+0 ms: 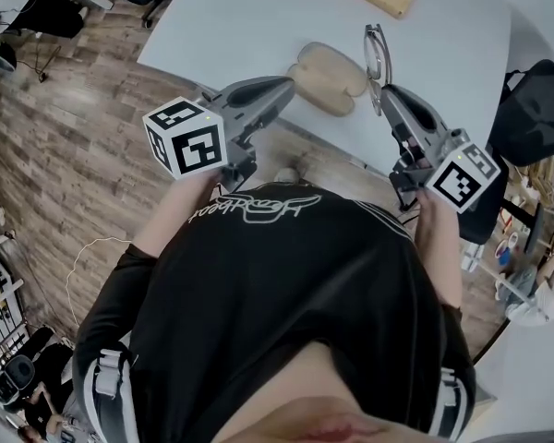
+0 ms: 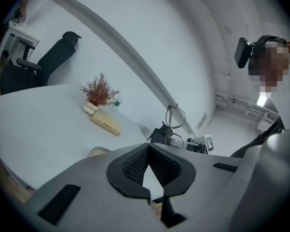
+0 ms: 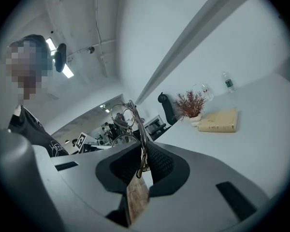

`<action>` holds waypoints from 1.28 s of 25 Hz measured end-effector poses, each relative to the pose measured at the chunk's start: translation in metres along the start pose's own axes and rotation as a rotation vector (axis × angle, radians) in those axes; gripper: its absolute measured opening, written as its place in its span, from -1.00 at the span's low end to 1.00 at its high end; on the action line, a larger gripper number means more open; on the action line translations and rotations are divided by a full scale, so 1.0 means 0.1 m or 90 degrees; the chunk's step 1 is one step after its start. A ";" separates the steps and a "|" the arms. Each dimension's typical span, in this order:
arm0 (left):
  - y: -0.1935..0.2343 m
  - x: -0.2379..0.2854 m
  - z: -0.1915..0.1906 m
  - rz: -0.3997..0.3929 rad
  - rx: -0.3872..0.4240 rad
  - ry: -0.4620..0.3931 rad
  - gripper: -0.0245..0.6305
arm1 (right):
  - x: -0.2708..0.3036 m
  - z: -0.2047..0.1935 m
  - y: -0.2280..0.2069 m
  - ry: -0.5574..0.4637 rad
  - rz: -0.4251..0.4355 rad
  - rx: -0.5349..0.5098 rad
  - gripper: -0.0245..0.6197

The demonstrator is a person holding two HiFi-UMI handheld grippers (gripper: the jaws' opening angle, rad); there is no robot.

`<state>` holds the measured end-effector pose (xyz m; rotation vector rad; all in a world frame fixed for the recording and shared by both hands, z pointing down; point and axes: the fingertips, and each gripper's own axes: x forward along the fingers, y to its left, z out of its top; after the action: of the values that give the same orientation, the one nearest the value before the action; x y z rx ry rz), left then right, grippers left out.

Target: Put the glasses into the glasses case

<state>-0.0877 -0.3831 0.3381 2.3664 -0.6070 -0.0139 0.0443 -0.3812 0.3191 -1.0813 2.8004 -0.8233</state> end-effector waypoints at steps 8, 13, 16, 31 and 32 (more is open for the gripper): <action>0.24 -0.01 -0.11 0.005 -0.027 0.021 -0.91 | 0.22 -0.13 -0.06 0.027 -0.013 -0.026 -0.82; 0.40 0.02 -0.30 0.031 -0.055 0.042 -0.91 | 0.27 -0.27 -0.20 0.057 -0.025 -0.035 -0.82; 0.42 0.05 -0.36 0.032 -0.065 0.046 -0.91 | 0.31 -0.38 -0.34 0.075 -0.024 -0.023 -0.82; 0.63 0.06 -0.56 0.060 -0.094 0.069 -0.91 | 0.61 -1.14 -0.86 0.208 -0.075 -0.095 -0.82; 0.65 0.05 -0.56 0.064 -0.096 0.067 -0.91 | 0.61 -1.19 -0.89 0.220 -0.080 -0.107 -0.82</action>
<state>-0.1008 -0.3928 0.4225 2.1739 -0.6493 0.1061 0.0279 -0.4199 0.4741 -1.2600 3.1630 -0.8753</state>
